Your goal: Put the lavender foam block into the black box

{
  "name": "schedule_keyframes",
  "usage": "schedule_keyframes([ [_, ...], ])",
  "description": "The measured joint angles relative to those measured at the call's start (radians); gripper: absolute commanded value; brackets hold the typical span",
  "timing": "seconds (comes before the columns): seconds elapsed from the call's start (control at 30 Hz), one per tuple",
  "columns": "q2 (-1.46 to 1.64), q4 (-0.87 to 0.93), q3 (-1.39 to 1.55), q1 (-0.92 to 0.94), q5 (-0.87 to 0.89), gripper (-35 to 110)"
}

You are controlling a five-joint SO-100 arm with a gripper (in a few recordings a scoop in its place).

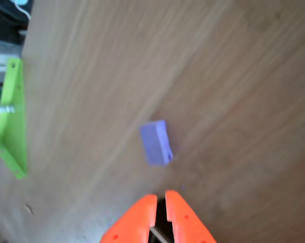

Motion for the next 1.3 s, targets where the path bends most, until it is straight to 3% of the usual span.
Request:
schedule_keyframes([
  [0.3,-0.087,0.126,-0.167,0.018,0.014,0],
  [0.6,-0.153,0.124,-0.175,0.041,-0.015,0],
  [1.1,-0.161,0.120,-0.175,-0.387,0.040,0],
  [1.3,-0.156,0.120,-0.175,-0.388,0.066,0],
])
